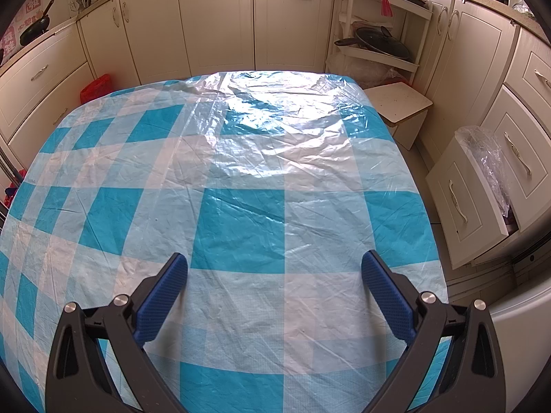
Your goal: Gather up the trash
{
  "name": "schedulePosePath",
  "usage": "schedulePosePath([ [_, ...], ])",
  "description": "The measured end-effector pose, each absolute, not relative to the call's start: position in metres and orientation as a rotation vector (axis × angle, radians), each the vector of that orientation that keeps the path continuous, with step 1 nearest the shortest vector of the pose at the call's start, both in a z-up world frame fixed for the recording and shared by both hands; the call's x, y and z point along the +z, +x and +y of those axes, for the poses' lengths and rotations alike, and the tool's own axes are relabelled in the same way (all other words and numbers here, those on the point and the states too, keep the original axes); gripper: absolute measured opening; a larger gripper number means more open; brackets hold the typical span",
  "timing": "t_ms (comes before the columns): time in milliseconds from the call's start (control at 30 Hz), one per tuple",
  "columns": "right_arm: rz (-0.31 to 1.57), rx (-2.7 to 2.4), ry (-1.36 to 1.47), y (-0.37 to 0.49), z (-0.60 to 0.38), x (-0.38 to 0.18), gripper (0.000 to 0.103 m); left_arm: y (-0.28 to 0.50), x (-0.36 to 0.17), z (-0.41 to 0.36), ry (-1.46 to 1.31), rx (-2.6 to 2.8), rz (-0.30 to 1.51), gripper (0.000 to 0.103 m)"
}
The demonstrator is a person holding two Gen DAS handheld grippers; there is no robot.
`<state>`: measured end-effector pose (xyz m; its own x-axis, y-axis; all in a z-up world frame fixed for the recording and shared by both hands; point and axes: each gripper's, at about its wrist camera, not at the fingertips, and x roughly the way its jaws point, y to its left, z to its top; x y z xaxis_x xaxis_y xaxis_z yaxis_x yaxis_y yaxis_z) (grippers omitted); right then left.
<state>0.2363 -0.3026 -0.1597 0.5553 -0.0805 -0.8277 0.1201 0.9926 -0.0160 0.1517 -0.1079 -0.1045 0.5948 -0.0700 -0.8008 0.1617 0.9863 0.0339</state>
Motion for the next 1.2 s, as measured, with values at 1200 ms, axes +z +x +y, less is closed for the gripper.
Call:
schedulePosePath([
  [1200, 0.975, -0.117, 0.043, 0.237, -0.304, -0.160, 0.096, 0.051, -0.030, 0.072, -0.090, 0.044, 0.719, 0.095],
])
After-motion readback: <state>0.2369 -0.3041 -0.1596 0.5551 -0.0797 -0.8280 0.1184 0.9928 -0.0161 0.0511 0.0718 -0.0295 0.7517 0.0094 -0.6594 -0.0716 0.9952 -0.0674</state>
